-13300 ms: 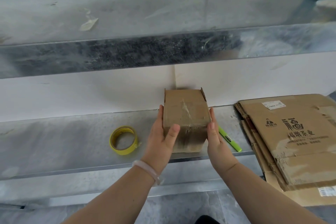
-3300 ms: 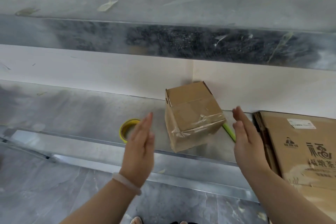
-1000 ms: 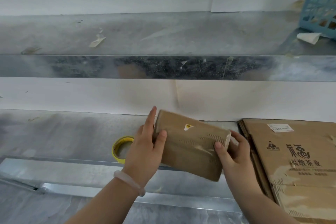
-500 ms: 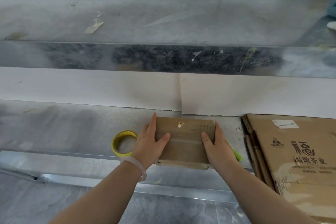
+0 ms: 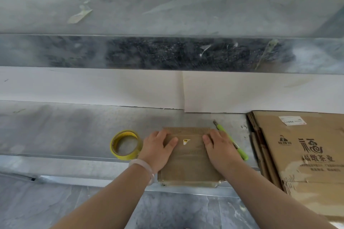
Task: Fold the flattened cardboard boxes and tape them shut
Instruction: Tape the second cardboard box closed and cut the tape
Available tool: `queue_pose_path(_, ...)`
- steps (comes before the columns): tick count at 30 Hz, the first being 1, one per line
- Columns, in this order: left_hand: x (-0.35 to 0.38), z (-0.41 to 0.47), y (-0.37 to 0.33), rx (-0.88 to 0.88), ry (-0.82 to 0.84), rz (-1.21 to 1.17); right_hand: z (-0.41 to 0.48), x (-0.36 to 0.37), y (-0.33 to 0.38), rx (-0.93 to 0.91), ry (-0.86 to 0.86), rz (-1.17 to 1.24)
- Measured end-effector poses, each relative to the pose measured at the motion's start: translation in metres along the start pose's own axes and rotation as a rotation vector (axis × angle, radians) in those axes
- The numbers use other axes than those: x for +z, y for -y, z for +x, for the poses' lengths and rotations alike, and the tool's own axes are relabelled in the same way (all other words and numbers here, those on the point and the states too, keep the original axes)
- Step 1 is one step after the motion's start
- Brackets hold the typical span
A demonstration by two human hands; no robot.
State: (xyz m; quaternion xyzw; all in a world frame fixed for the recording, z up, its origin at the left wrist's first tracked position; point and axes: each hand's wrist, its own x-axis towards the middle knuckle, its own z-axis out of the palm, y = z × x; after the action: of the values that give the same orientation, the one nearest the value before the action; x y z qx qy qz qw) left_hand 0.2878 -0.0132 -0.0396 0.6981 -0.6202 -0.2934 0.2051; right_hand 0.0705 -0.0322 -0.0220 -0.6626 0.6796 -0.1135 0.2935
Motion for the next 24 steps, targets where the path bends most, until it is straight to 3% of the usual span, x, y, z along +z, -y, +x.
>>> queue_pose_path(5, 0.002, 0.012, -0.001, -0.040, 0.000, -0.141, 0.010, 0.001, 0.000, -0.010, -0.013, 0.115)
queue_pose_path(10, -0.002, 0.012, -0.010, -0.026, -0.024, -0.060, 0.017, 0.001, 0.002, -0.002, -0.011, 0.114)
queue_pose_path(13, -0.003, -0.004, -0.014, 0.087, -0.149, 0.043, 0.017, 0.003, 0.001, -0.011, -0.068, 0.148)
queue_pose_path(16, 0.005, -0.025, -0.015, 0.256, -0.079, 0.258, 0.018, -0.001, 0.007, -0.039, -0.199, 0.188)
queue_pose_path(20, 0.008, -0.029, -0.020, 0.290, -0.102, 0.500, 0.005, -0.003, 0.016, -0.261, -0.280, -0.121)
queue_pose_path(24, 0.006, -0.020, -0.025, 0.295, -0.183, 0.484, -0.019, 0.010, 0.008, -0.445, -0.124, -0.428)
